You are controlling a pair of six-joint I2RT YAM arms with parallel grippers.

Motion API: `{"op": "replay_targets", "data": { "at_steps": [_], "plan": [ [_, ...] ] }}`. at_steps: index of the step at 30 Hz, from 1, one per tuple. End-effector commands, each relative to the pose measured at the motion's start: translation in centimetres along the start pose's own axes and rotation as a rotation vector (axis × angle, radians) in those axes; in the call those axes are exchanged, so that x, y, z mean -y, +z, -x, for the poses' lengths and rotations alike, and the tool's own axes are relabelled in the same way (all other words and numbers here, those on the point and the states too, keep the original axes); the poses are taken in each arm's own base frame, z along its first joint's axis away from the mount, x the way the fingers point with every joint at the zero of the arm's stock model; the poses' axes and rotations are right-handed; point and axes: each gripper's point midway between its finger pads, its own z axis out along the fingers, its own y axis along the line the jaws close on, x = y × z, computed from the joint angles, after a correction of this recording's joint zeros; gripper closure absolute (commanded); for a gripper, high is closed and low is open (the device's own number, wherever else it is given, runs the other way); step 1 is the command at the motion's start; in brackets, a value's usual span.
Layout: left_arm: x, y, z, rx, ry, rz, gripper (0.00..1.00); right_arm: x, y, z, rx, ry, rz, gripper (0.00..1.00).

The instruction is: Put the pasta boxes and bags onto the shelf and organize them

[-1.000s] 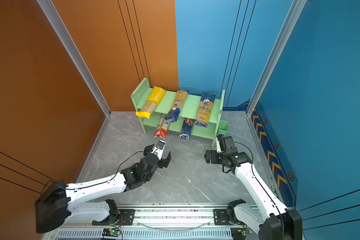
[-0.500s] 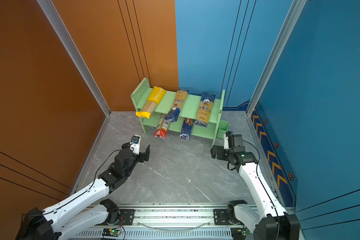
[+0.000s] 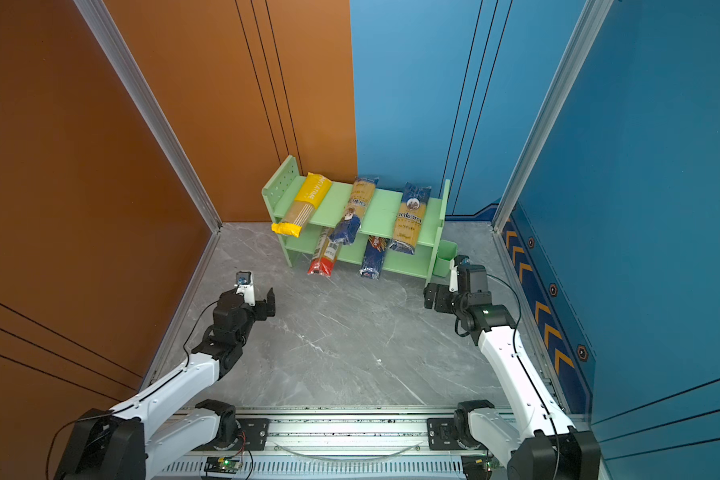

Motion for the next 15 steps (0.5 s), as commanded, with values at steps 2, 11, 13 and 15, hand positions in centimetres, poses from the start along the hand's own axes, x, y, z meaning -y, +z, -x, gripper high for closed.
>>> {"op": "replay_targets", "data": {
  "at_steps": [2,11,13,15],
  "plan": [
    [-0.7,0.8,-0.2,0.057,-0.024,0.004,0.02,0.9,0.6,1.3,0.097,-0.040,-0.044,0.00],
    [-2.0,1.7,-1.9,0.083,-0.060,0.046,0.02,1.1,5.3,0.5,0.143,-0.136,-0.031,0.00],
    [-1.9,1.9,-2.1,0.096,-0.064,0.038,0.02,1.4,6.4,0.0,0.124,-0.160,-0.040,0.00],
    [-1.8,2.1,-2.1,0.102,-0.063,0.031,0.02,1.7,7.4,-0.7,0.102,-0.177,-0.039,0.00]
  ]
}}
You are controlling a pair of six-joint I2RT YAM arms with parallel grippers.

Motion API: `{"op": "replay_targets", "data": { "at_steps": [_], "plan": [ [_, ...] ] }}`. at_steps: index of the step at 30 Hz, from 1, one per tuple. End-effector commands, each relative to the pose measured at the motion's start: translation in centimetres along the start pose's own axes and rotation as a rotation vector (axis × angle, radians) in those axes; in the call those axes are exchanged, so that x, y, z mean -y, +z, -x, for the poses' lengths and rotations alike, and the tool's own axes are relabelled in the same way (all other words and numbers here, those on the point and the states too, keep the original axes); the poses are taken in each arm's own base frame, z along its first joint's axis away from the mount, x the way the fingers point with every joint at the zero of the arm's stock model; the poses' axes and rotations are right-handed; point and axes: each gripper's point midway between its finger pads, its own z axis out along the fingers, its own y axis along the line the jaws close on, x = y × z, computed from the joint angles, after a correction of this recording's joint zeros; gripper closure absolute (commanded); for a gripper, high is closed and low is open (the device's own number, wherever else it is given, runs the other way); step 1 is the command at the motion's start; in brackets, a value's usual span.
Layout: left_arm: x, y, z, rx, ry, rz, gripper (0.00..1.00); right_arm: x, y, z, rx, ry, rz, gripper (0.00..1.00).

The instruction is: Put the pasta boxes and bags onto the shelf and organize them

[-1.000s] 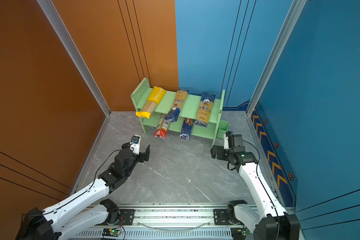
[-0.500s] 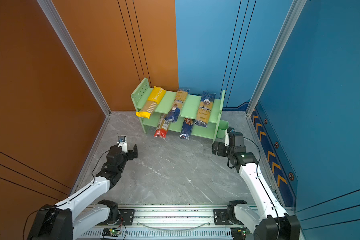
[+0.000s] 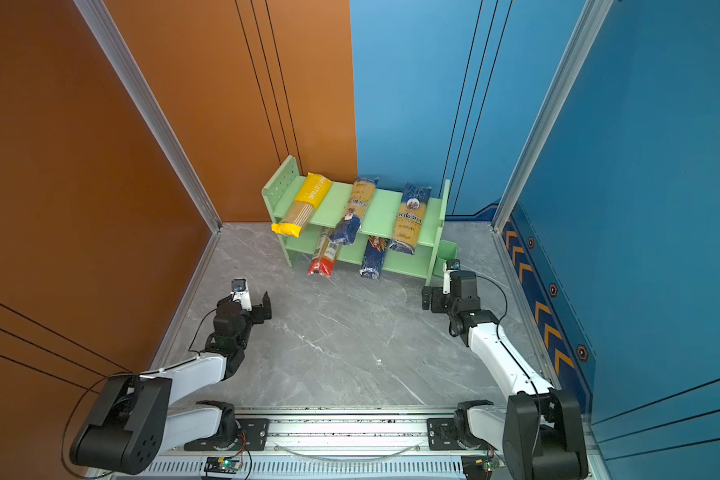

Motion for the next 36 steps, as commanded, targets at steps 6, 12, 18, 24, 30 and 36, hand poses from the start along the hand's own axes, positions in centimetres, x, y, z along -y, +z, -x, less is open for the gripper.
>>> {"op": "replay_targets", "data": {
  "at_steps": [6,12,18,24,30,36],
  "plan": [
    [0.5,0.2,1.4,0.081,-0.003,-0.047,0.02,1.0,2.8,-0.3,0.069,-0.026,0.026,0.00],
    [1.1,0.6,1.2,0.085,0.029,-0.077,0.02,2.1,4.0,-0.9,0.069,-0.015,0.003,0.00],
    [1.2,1.6,0.2,0.113,0.036,-0.076,0.02,2.8,4.1,-0.6,0.123,0.039,0.014,0.00],
    [1.5,2.2,-0.4,0.094,0.039,-0.088,0.02,3.3,4.0,0.0,0.168,0.056,0.016,0.00],
    [1.7,2.7,-0.7,0.086,0.043,-0.096,0.02,3.6,4.0,0.4,0.192,0.056,0.004,0.00],
    [1.6,3.7,-0.9,0.032,0.041,-0.096,0.02,4.0,4.2,1.0,0.225,0.055,-0.004,0.00]
  ]
}}
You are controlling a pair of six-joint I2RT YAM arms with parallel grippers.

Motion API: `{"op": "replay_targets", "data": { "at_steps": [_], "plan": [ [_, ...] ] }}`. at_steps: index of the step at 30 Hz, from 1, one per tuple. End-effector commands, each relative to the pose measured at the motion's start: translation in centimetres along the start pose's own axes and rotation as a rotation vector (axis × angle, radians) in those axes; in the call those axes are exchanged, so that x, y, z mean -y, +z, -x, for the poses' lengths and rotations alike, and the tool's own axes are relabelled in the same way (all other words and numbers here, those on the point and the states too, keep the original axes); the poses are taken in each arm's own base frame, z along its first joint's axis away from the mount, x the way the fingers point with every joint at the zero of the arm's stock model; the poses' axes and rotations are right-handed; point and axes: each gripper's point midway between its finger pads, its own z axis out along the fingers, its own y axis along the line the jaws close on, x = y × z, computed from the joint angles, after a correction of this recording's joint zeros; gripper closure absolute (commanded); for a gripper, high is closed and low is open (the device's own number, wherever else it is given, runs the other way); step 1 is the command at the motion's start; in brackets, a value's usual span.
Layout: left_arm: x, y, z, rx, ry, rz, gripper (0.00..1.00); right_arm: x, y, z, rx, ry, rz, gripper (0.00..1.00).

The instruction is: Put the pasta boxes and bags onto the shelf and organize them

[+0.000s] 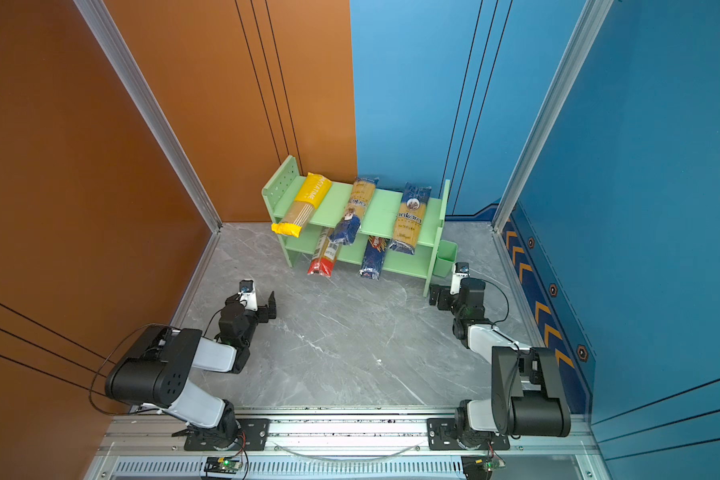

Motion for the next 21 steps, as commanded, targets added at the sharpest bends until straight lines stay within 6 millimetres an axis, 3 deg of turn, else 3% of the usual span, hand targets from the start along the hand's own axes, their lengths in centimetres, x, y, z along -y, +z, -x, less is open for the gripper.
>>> {"op": "replay_targets", "data": {
  "at_steps": [1,21],
  "plan": [
    [0.2,1.0,0.5,-0.019,0.002,-0.019,0.02,0.1,0.2,0.3,0.028,0.014,0.006,0.00],
    [-0.7,2.1,0.1,-0.087,-0.039,-0.012,0.02,0.5,1.1,0.8,0.126,-0.008,-0.001,0.00]
  ]
}}
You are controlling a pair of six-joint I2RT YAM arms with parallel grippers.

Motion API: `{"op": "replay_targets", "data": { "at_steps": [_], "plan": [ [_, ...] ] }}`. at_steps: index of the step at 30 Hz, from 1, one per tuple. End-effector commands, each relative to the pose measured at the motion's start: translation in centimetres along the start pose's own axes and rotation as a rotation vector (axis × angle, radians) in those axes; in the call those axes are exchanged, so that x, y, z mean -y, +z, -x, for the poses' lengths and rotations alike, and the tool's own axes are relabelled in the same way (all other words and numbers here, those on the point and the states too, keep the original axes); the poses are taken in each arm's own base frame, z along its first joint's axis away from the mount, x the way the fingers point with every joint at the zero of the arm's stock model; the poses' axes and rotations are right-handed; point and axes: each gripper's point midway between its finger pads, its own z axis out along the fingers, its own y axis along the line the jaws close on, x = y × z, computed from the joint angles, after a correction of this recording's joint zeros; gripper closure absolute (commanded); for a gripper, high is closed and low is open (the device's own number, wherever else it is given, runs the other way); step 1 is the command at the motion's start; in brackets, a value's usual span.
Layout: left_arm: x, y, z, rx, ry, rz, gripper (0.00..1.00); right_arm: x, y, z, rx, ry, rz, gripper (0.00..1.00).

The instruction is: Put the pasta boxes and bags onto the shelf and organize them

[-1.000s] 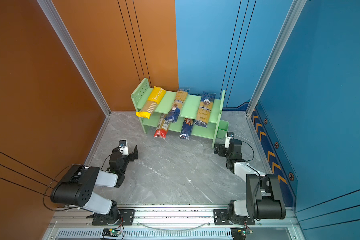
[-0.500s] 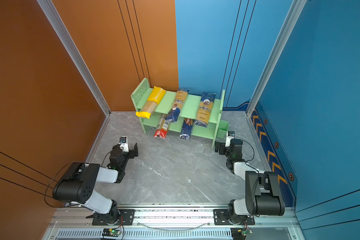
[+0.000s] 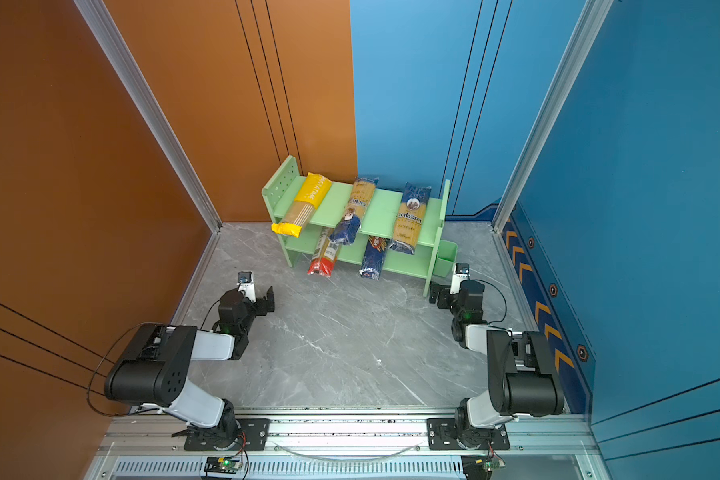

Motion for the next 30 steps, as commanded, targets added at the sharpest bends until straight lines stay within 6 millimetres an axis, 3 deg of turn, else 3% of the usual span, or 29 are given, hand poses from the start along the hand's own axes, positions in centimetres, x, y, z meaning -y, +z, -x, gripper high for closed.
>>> {"op": "replay_targets", "data": {
  "at_steps": [1,10,30],
  "plan": [
    [0.2,0.3,0.4,-0.001,-0.016,-0.017,0.02,0.1,-0.1,1.0,0.052,-0.006,-0.001,0.00],
    [-0.6,0.3,0.3,-0.002,-0.035,0.023,0.02,0.3,-0.6,-0.2,0.117,-0.042,-0.069,0.00],
    [-0.6,0.2,0.4,0.001,-0.035,0.023,0.02,0.9,-0.6,-0.1,0.109,-0.037,-0.119,0.00]
  ]
}}
